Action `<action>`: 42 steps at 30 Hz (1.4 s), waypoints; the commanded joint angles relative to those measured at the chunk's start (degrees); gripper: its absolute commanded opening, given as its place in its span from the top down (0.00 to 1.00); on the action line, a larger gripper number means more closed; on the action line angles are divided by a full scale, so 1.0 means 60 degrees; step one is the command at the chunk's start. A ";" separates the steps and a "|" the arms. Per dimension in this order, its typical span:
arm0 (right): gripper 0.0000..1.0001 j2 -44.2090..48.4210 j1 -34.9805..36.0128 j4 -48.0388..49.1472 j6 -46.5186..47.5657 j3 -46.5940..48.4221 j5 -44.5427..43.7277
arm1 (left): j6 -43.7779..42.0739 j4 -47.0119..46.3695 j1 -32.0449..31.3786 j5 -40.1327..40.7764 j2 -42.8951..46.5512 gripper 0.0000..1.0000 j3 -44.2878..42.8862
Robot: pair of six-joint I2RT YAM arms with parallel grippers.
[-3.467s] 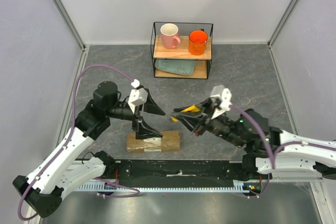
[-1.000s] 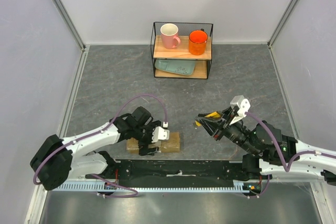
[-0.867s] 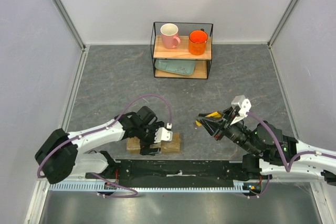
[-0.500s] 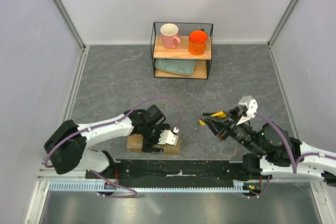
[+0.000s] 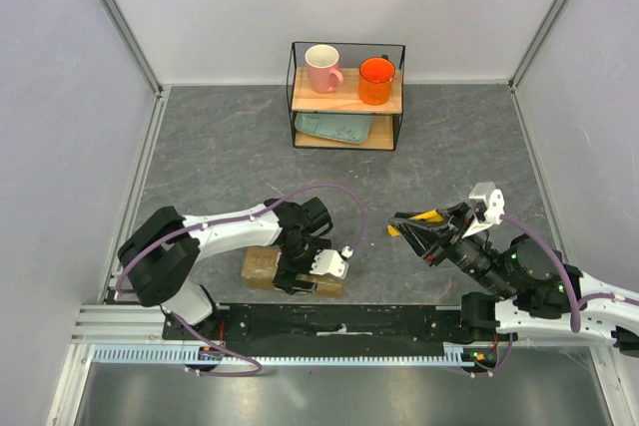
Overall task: Unpack the express box
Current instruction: Pick up the express box from the center of the board, then cut the express box.
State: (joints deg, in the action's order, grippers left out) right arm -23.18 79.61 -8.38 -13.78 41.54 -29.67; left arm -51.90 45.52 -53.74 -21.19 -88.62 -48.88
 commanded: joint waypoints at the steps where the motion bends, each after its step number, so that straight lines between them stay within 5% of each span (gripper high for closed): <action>1: 1.00 0.0011 -0.0012 0.0049 0.0055 0.0225 -0.0152 | 0.0621 0.0578 -0.0097 0.0030 -0.0877 0.12 0.0163; 2: 1.00 -0.0018 -0.0012 0.0049 0.0070 0.0254 -0.0153 | 0.0681 0.0254 -0.0155 0.0132 -0.0570 0.14 0.0265; 7: 1.00 -0.0370 -0.0027 -0.0155 0.0143 0.0693 -0.0211 | 0.1616 -0.1022 -0.0565 0.1201 0.0355 0.62 0.0838; 10: 1.00 -0.0677 -0.0012 -0.0287 0.0421 0.1278 -0.0357 | 0.1882 -0.1360 -0.0566 0.1846 0.1071 0.63 0.0531; 15: 1.00 -0.1627 -0.0027 -0.0566 0.1284 0.3164 -0.0592 | 0.2291 -0.2208 -0.0551 0.3017 0.2083 0.62 -0.2131; 19: 1.00 -0.2492 -0.0027 -0.0537 0.1608 0.4310 -0.0505 | 0.3154 -0.4008 -0.0551 0.4115 0.2858 0.62 -0.3337; 22: 1.00 -0.3269 -0.0027 -0.0566 0.1943 0.5072 -0.0080 | 0.2794 -0.6378 -0.0565 0.4455 0.4453 0.75 -0.2126; 28: 1.00 -0.3564 -0.0012 -0.0112 0.2779 0.5601 0.0037 | 0.4179 -0.8956 -0.0770 0.4879 0.6358 0.81 0.0102; 35: 1.00 -0.3914 -0.0012 -0.0156 0.2502 0.5500 0.0741 | 0.4811 -1.0804 -0.2000 0.4427 0.6991 0.87 0.2810; 42: 1.00 -0.4574 -0.0027 0.1101 0.1961 0.4153 0.0756 | 0.5645 -1.1411 -0.2675 0.4776 0.7371 0.90 0.3767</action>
State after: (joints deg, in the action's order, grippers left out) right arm -48.66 79.61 -7.07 0.45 70.94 -26.17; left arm -23.81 -11.88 -68.73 5.74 -47.90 -25.61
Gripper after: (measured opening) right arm 0.240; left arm 0.743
